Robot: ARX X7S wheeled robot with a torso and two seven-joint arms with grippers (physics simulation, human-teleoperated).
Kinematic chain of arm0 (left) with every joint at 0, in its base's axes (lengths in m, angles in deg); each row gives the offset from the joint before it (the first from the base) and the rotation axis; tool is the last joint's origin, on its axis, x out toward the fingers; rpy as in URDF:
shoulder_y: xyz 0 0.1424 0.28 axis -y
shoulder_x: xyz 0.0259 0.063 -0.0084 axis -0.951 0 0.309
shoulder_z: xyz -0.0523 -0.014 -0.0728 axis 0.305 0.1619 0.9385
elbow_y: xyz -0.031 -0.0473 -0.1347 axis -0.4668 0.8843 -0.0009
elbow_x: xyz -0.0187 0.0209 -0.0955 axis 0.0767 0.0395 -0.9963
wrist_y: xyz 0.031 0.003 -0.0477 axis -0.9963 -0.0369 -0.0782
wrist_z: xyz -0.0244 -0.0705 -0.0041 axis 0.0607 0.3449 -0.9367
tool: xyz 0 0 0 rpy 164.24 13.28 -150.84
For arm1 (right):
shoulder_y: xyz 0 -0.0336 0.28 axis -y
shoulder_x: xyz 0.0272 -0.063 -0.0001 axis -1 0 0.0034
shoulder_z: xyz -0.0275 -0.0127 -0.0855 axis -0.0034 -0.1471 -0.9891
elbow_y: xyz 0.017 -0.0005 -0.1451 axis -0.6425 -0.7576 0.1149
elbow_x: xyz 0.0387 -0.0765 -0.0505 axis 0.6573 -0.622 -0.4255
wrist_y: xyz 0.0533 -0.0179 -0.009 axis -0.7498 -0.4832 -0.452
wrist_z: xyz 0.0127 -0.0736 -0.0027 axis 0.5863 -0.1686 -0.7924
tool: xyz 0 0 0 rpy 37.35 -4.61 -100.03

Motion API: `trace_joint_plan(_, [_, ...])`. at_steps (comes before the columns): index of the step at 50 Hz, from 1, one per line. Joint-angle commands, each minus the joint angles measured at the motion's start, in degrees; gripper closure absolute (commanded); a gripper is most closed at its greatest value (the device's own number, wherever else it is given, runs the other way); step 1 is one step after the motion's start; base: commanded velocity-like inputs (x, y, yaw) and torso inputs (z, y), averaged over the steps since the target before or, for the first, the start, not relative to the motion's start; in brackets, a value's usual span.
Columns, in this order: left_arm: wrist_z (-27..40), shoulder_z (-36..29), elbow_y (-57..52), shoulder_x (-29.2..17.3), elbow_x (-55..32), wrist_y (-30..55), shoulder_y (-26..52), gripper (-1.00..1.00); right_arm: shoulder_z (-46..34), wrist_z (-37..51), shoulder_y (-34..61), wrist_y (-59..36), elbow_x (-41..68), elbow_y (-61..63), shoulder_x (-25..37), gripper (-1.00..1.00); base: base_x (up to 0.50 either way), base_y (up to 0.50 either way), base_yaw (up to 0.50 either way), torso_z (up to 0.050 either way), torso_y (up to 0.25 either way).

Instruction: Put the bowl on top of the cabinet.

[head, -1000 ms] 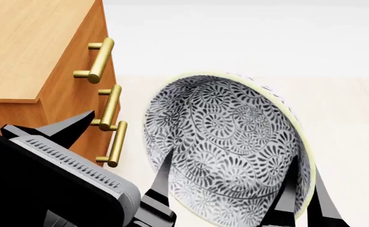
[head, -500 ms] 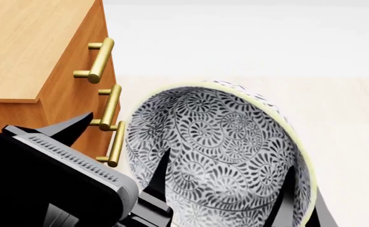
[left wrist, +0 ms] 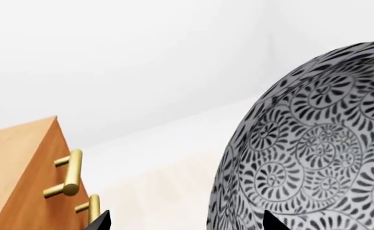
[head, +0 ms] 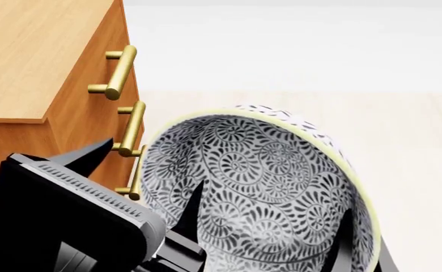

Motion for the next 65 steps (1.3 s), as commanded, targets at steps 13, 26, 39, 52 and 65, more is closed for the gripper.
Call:
trace_joint_plan(13, [-2.0, 0.4, 0.9, 0.2, 2.2, -2.5, -1.4, -1.00, 0.2, -0.5, 0.2, 0.3, -1.4, 0.3, -0.3, 1.00, 0.00, 0.00, 0.00, 0.000, 0.000])
trace_joint_plan(26, [-3.8, 0.8, 0.8, -0.8, 2.5, -3.4, -2.4, 1.00, 0.0, -0.3, 0.4, -0.2, -1.2, 0.9, -0.1, 1.00, 0.00, 0.00, 0.00, 0.001, 0.000])
trace_joint_plan(39, [-4.8, 1.0, 0.9, -1.8, 3.3, -4.2, -3.4, 1.00, -0.3, -0.3, 0.7, -0.4, -1.3, 0.6, -0.2, 1.00, 0.00, 0.00, 0.00, 0.000, 0.000])
trace_joint_plan(52, [-3.5, 1.0, 0.2, -1.5, 2.6, -4.0, -2.9, 1.00, 0.9, 0.6, 0.8, -0.6, 0.9, 0.2, -0.2, -1.00, 0.00, 0.00, 0.00, 0.000, 0.000])
trace_joint_plan(65, [-3.6, 1.1, 0.5, -1.8, 2.5, -4.2, -3.1, 1.00, 1.1, 1.1, 1.2, -1.3, 1.5, -0.2, -0.4, -1.00, 0.00, 0.00, 0.00, 0.000, 0.001])
